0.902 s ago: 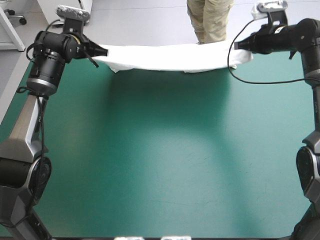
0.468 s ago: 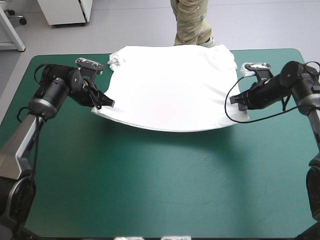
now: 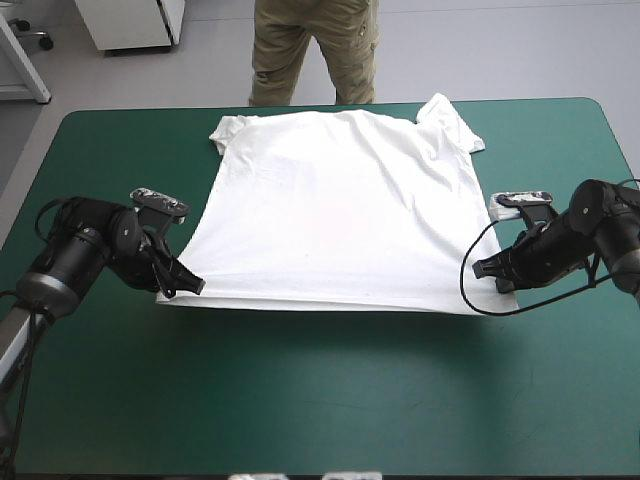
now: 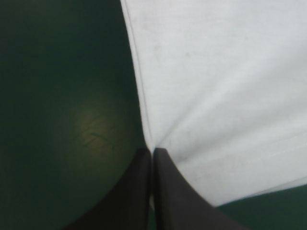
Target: Fold the cloth
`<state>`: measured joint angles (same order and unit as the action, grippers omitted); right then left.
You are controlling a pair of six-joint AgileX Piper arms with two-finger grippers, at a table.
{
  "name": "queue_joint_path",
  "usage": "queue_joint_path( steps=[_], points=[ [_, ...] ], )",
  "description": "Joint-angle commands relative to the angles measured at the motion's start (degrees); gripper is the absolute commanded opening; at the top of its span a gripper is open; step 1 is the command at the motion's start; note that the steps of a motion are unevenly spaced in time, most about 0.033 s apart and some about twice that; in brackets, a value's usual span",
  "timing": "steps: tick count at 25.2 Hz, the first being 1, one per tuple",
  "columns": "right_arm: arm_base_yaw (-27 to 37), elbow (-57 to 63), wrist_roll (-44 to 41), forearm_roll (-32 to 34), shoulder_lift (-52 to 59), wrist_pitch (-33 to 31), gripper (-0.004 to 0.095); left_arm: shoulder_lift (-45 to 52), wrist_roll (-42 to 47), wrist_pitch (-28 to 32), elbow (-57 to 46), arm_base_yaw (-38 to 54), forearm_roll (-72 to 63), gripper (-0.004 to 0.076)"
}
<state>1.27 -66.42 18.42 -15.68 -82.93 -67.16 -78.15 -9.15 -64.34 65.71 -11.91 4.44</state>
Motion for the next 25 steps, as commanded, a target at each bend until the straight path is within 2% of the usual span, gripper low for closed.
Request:
queue_joint_path(
  steps=[1, 8, 12, 17, 25],
  points=[
    [0.0, 2.2, -0.8, -0.2, 5.9, -0.2, -0.0013, 5.8, 0.3, 0.5, -2.3, 0.0, -0.7, -0.0009],
    [-0.1, 14.0, -2.2, -0.3, 16.4, 5.1, -0.0013, 13.0, 2.2, 1.9, -12.7, 0.0, -2.6, -0.0009],
    [-0.1, 21.9, -2.6, 0.0, 21.0, 6.2, -0.0013, 16.0, 2.2, 2.0, -18.5, 0.0, -5.9, -0.0009],
    [-0.1, 28.9, -2.6, 0.0, 21.5, 6.8, -0.0013, 16.6, 1.2, 0.1, -21.7, 0.0, -8.0, -0.0009],
    [-0.1, 30.1, -2.7, 0.5, 21.8, 9.9, -0.0013, 16.6, -0.1, -0.9, -23.1, 0.0, -8.1, -0.0009]
  ],
)
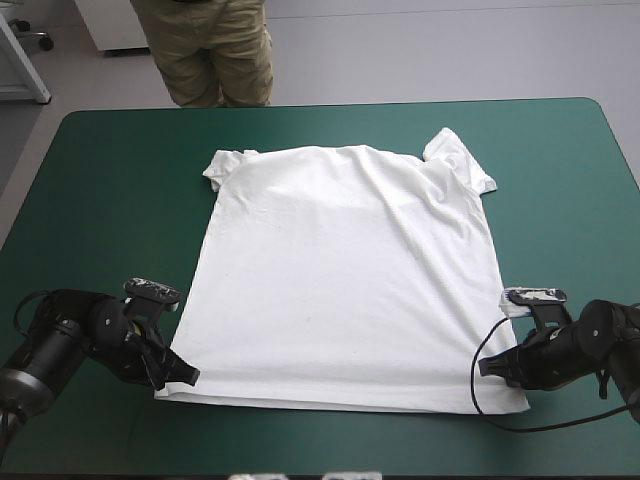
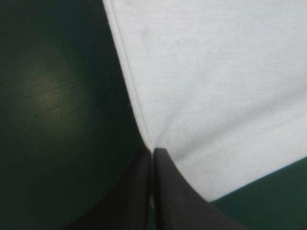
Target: Fold the cloth
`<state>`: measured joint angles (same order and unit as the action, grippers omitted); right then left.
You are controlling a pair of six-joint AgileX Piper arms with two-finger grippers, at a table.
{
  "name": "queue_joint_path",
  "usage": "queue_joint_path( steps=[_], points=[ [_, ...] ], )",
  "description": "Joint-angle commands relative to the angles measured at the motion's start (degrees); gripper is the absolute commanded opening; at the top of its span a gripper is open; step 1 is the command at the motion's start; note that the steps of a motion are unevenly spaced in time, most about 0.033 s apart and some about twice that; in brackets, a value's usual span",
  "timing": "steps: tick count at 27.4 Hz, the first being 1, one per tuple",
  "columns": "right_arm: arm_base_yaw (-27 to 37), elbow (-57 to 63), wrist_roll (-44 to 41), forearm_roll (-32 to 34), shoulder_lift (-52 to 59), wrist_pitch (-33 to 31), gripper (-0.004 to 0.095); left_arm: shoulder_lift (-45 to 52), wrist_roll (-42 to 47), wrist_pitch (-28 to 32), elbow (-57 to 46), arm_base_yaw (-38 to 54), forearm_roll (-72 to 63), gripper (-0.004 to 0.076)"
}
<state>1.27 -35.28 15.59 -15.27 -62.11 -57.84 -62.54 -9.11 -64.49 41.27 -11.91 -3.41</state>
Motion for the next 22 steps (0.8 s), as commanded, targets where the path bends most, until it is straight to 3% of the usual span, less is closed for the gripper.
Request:
queue_joint_path(
  steps=[1, 3, 5, 8, 10, 15, 20, 22],
  points=[
    [-0.1, -1.0, 0.1, 0.1, 1.0, 0.5, -0.0013, 1.0, -0.3, -1.0, 1.3, 0.0, -0.3, -0.0008],
    [-0.1, -1.0, 0.1, 0.1, 1.0, 0.2, -0.001, 1.0, -0.7, -1.2, 1.3, 0.0, -0.7, 0.0045],
    [-0.1, -1.0, 0.1, 0.0, 1.0, 0.1, 0.0007, 1.0, -1.1, -1.2, 1.3, 0.0, -2.3, 0.0176],
    [-0.1, -1.0, 0.1, 0.0, 1.1, 0.0, 0.0119, 1.0, -1.1, -1.2, 1.3, 0.0, -3.3, 0.0335],
    [-0.1, -1.0, 0.1, 0.0, 1.2, 0.0, 0.0213, 1.0, -1.1, -0.7, 1.3, 0.0, -3.3, 0.04],
    [-0.1, -3.1, -0.9, -0.3, 3.5, 0.8, 0.045, 1.0, 1.0, 6.0, 1.7, 0.0, -3.2, 0.0417],
    [0.0, -11.6, -1.3, -0.3, 6.2, 3.9, 0.047, -0.3, 9.1, 21.3, 5.1, 0.0, -1.2, 0.0417],
    [0.0, -16.5, -1.3, -0.3, 6.1, 4.5, 0.047, -3.3, 11.1, 24.3, 8.4, 0.0, -0.3, 0.0417]
  ],
)
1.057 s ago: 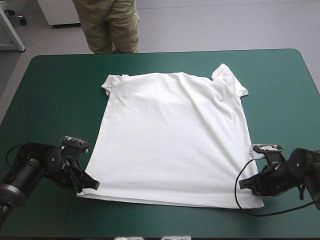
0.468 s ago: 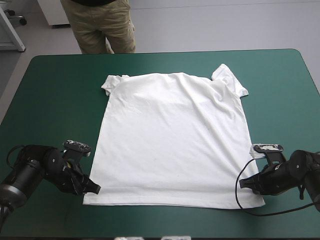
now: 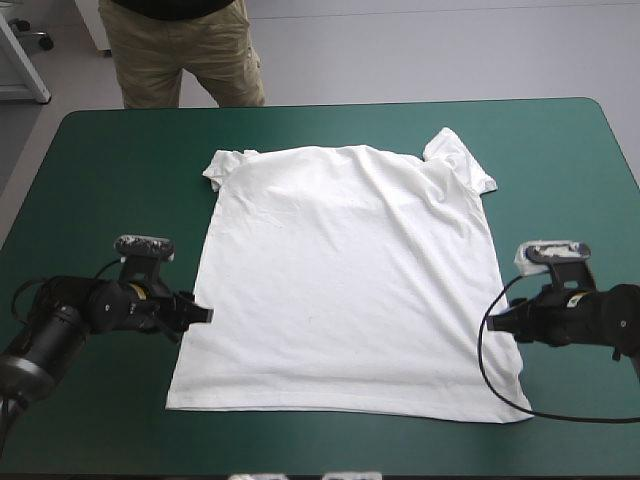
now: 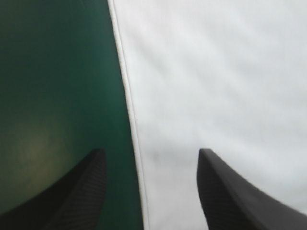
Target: Fold the cloth
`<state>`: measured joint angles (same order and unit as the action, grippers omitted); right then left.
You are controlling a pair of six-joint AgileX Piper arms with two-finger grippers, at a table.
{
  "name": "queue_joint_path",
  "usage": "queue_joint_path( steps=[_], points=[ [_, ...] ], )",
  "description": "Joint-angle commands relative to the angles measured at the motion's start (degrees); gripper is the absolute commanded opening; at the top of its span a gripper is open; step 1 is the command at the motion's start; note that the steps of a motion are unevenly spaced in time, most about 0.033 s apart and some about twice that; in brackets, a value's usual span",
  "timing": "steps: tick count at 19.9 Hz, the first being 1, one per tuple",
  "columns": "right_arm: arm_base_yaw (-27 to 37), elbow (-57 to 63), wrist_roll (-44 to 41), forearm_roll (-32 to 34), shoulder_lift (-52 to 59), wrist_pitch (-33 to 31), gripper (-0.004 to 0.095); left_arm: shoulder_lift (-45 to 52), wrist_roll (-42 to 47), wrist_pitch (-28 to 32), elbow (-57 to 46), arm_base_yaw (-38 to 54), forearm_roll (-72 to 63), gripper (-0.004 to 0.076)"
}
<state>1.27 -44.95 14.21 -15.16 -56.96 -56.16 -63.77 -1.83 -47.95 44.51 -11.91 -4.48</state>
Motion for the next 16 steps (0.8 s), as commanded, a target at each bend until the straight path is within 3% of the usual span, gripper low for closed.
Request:
queue_joint_path(
  steps=[1, 6, 10, 13, 16],
  points=[
    [0.0, -9.2, 0.0, -0.5, 0.7, 2.9, 0.047, -4.1, 4.4, 8.3, 7.2, 0.0, 1.5, 0.0417],
    [0.0, -20.4, 0.0, -0.9, -2.6, 5.0, 0.0469, -22.1, 6.8, 9.3, 26.3, 0.0, 2.7, 0.0415],
    [0.0, -21.1, 1.7, -3.5, -5.7, 5.2, 0.0469, -32.8, 8.2, 8.8, 37.3, 4.0, 0.6, 0.0409],
    [0.0, -21.1, 2.4, -4.8, -8.7, 5.3, 0.0469, -39.7, 0.8, 4.1, 43.2, 6.3, -6.4, 0.0409],
    [0.0, -21.1, 4.2, -8.0, -10.8, 5.3, 0.0468, -43.5, -1.9, 3.8, 45.6, 6.3, -7.6, 0.0409]
  ],
)
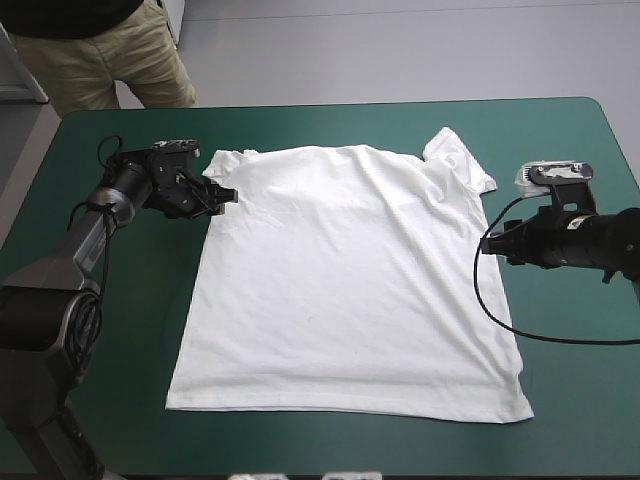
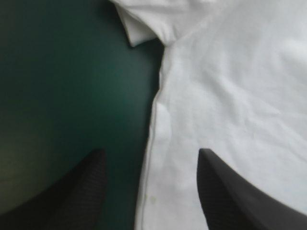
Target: Fold the cloth
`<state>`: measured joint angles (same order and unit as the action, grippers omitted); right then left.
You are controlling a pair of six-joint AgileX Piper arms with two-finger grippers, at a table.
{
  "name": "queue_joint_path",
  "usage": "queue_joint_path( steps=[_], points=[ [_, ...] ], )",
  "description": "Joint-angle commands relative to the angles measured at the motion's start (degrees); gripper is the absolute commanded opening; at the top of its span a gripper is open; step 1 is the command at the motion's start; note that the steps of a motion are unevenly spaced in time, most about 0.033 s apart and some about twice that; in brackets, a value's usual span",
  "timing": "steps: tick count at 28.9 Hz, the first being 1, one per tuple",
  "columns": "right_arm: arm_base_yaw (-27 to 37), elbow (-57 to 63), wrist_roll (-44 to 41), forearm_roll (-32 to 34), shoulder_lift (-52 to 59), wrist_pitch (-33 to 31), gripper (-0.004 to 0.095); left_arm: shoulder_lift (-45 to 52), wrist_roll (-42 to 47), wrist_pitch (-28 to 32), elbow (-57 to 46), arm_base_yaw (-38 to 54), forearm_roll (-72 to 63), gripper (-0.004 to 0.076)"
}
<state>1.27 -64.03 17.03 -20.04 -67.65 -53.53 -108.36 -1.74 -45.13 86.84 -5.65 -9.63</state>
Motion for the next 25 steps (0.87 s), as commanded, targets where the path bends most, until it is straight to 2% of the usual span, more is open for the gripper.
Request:
queue_joint_path(
  steps=[1, 13, 15, 19, 20, 25],
  points=[
    [0.0, -2.0, 2.1, -3.7, -0.8, 2.8, 0.0468, -0.2, -3.0, 0.9, 4.0, 0.0, -2.7, 0.0409],
    [0.0, -2.0, 3.3, -3.5, -2.6, 4.7, 0.0466, -6.2, -5.9, 2.2, 4.5, -0.6, -4.5, 0.0402],
    [0.0, -2.0, 3.4, -3.5, -2.6, 4.7, 0.0465, -6.2, -5.8, 2.0, 4.5, -0.9, -4.1, 0.034],
    [0.0, -2.2, 3.6, -2.9, -2.6, 4.6, 0.0463, -6.2, -7.3, 0.4, 4.5, -1.1, -3.5, 0.0027],
    [0.0, -2.3, 3.8, -2.8, -2.6, 4.7, 0.0463, -6.2, -8.5, -0.1, 4.5, -1.1, -3.7, -0.0004],
    [0.0, -4.6, 7.4, -2.8, -3.2, 8.5, 0.0465, -6.2, -8.8, -1.2, 4.5, -1.1, -3.6, -0.0009]
  ],
)
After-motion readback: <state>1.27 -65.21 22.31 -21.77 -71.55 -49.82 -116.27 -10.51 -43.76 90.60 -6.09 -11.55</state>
